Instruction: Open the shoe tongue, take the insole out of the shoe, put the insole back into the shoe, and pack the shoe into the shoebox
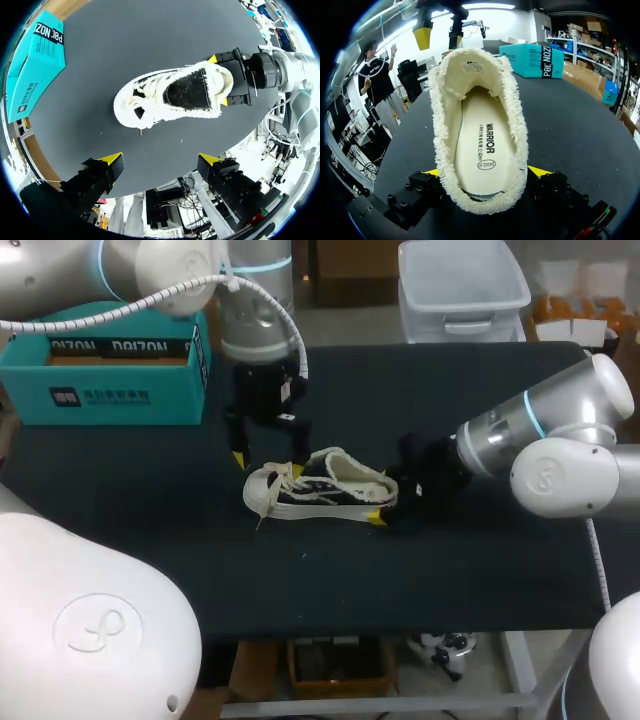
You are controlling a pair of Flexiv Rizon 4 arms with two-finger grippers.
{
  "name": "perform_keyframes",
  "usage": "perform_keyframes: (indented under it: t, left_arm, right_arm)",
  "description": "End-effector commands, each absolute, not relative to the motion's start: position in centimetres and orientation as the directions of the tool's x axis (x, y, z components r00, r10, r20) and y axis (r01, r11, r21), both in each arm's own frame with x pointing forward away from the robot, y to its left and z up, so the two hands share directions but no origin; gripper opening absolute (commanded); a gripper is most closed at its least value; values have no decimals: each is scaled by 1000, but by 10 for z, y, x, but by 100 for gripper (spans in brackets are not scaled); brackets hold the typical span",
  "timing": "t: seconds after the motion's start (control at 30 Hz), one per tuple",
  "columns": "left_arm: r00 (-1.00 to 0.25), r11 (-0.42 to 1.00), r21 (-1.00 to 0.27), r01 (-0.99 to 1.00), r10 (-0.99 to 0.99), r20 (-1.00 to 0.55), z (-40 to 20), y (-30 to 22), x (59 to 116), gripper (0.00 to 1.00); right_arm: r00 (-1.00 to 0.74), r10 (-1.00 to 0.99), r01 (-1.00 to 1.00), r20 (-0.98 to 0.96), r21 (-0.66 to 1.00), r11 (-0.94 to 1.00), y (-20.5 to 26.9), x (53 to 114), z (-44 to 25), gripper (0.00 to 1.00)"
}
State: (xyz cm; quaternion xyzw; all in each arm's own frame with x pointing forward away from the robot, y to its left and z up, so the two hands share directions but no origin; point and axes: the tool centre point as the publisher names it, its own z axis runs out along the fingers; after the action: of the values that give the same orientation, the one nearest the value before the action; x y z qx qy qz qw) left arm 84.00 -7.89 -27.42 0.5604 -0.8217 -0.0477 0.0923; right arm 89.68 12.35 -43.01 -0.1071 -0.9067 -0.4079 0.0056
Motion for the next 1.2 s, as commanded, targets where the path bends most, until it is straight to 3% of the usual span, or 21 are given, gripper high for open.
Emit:
perform_keyframes:
  t: [0.03,0.33,0.37,0.4,0.43,0.47,0.5,0.53,1.2]
  left_arm:
    - [-286,294,153,-943,-956,71,-279,-86,834,100]
    - [-192,194,72,-978,-981,37,-265,-104,833,100]
    - [-197,200,68,-978,-980,39,-264,-107,833,100]
    - [-191,193,56,-980,-981,30,-264,-109,835,100]
    - [-193,194,54,-979,-981,30,-264,-110,836,100]
    - [-197,199,51,-979,-980,35,-263,-112,839,100]
    - [-195,196,47,-979,-980,32,-264,-113,842,100]
    - [-206,207,41,-977,-978,39,-264,-114,844,100]
    - [-182,182,14,-983,-983,-8,-290,-151,882,99]
  right_arm:
    - [-979,180,191,98,751,632,123,901,-438,100]
    - [-981,171,182,95,766,617,122,902,-444,100]
    - [-981,171,182,95,766,616,122,902,-445,88]
    - [-981,170,181,95,767,615,122,901,-445,65]
    - [-981,170,181,95,768,615,122,901,-446,49]
    - [-981,169,181,96,768,614,122,901,-446,38]
    - [-981,168,181,97,768,614,122,900,-447,11]
    - [-981,168,182,98,768,614,121,900,-447,0]
    - [-982,155,179,106,779,601,125,903,-453,0]
